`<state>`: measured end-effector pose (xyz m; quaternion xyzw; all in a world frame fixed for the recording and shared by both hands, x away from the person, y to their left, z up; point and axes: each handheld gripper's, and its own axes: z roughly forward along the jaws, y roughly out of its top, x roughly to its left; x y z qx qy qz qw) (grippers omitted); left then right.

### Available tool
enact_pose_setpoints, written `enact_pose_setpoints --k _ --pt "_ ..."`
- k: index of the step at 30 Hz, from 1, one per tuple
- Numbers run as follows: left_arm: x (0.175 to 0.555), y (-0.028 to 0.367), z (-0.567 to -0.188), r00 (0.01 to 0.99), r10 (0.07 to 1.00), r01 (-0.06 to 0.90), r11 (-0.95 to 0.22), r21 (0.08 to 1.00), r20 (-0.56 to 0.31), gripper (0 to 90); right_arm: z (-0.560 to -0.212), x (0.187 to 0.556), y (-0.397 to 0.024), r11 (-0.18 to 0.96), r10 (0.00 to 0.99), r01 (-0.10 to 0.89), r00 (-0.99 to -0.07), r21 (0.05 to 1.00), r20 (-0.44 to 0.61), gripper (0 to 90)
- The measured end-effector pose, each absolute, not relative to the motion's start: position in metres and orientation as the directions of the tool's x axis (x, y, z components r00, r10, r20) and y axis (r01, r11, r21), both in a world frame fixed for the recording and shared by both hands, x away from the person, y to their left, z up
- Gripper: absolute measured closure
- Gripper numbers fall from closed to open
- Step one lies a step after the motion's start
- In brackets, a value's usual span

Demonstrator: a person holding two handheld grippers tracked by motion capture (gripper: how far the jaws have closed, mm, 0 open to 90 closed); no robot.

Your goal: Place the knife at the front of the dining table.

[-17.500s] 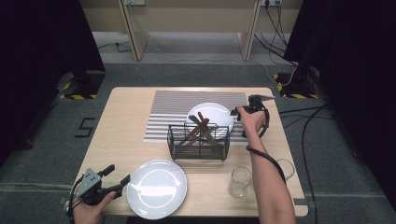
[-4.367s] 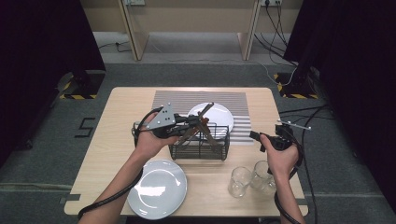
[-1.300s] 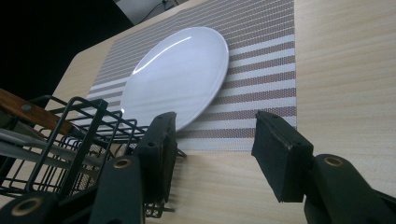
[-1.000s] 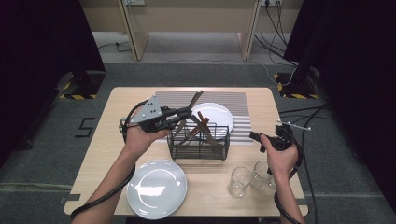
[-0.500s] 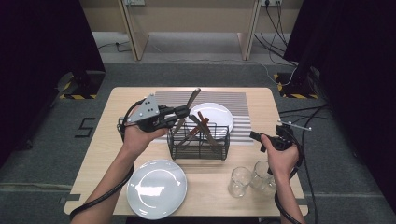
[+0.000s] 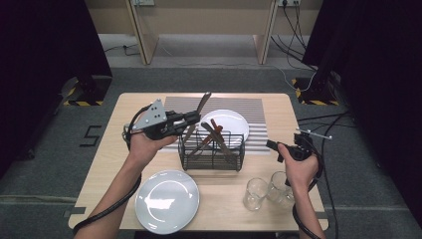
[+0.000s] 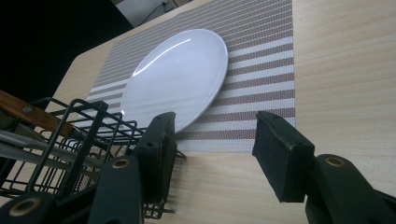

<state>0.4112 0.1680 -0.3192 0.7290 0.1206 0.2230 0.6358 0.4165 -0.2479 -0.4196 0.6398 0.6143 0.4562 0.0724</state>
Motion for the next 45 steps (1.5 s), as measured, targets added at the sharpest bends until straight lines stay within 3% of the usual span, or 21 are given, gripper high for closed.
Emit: enact_pose_setpoints --k 45 --pt "0.410 0.179 -0.311 0.855 0.489 -0.120 -0.137 0.983 0.173 83.1 -0.419 0.417 -0.248 -0.233 0.854 0.719 -0.171 0.655 0.492 48.3"
